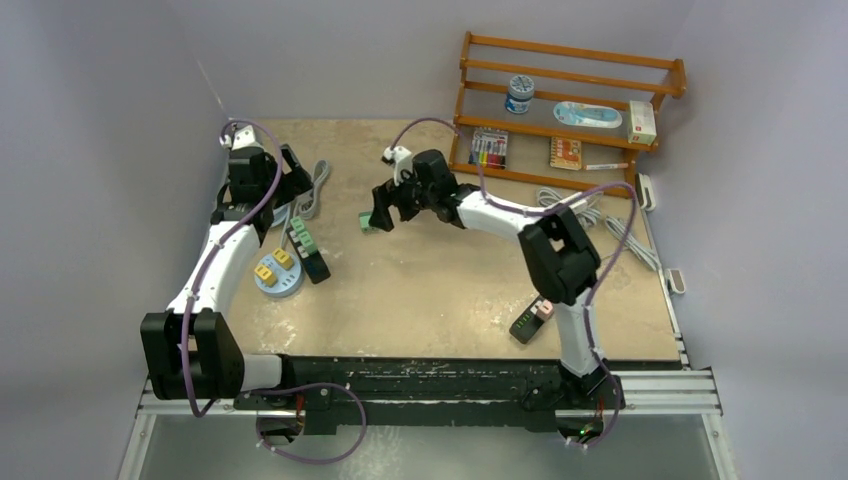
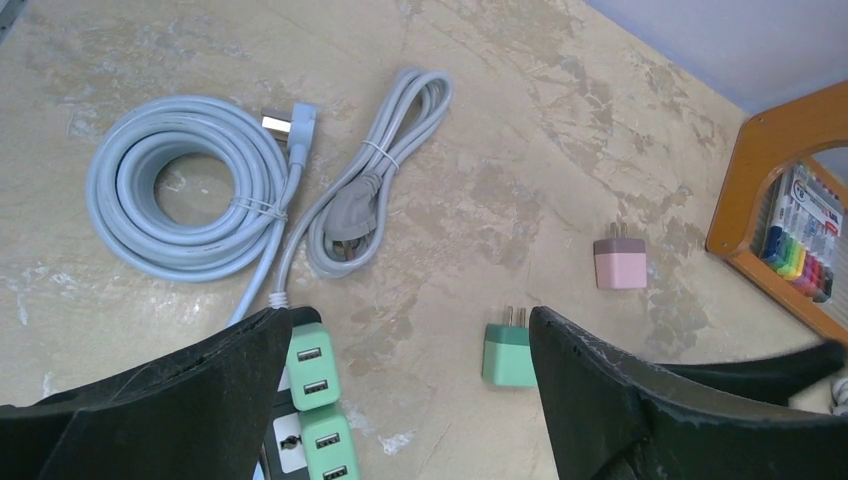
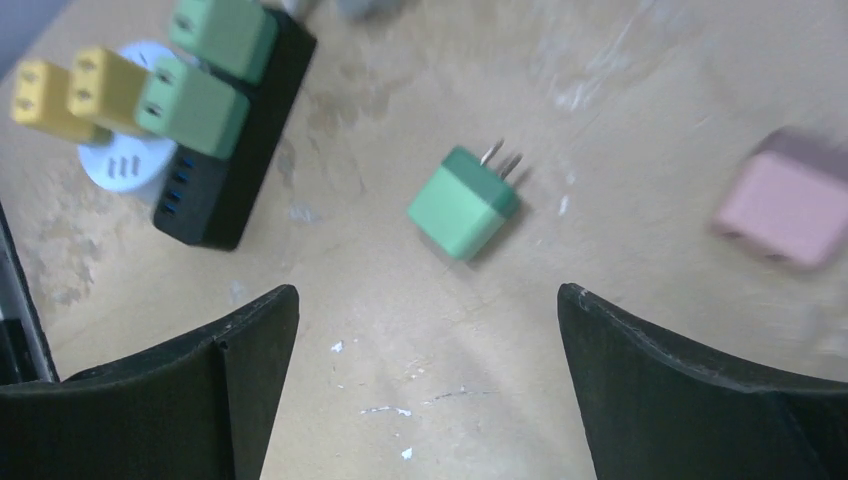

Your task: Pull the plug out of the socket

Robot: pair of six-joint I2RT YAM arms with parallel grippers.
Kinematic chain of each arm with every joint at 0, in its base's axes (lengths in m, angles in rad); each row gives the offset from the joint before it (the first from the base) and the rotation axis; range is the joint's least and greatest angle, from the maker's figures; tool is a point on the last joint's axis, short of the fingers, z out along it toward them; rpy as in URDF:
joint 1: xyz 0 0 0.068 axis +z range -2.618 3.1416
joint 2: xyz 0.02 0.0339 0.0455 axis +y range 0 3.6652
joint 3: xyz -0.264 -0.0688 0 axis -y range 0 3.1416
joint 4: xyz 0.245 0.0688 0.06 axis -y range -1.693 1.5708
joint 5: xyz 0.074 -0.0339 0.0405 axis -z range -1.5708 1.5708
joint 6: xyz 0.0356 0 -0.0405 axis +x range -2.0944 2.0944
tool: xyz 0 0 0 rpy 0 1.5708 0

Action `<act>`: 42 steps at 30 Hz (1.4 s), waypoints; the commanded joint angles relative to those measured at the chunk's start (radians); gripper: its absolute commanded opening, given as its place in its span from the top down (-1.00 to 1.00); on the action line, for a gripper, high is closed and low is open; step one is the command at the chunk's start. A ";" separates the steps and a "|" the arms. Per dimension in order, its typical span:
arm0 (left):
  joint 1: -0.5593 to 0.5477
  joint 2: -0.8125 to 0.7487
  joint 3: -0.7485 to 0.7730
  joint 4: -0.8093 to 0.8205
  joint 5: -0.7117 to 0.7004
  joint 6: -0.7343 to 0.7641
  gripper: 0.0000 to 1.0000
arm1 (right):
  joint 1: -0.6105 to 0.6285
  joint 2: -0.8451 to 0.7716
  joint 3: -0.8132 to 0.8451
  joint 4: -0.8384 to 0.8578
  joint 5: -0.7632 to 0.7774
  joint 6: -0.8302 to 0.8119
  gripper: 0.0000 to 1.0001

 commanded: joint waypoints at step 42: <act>-0.030 -0.075 -0.030 0.126 0.054 0.100 -0.85 | -0.595 -0.704 -0.418 -0.710 0.547 0.397 -0.85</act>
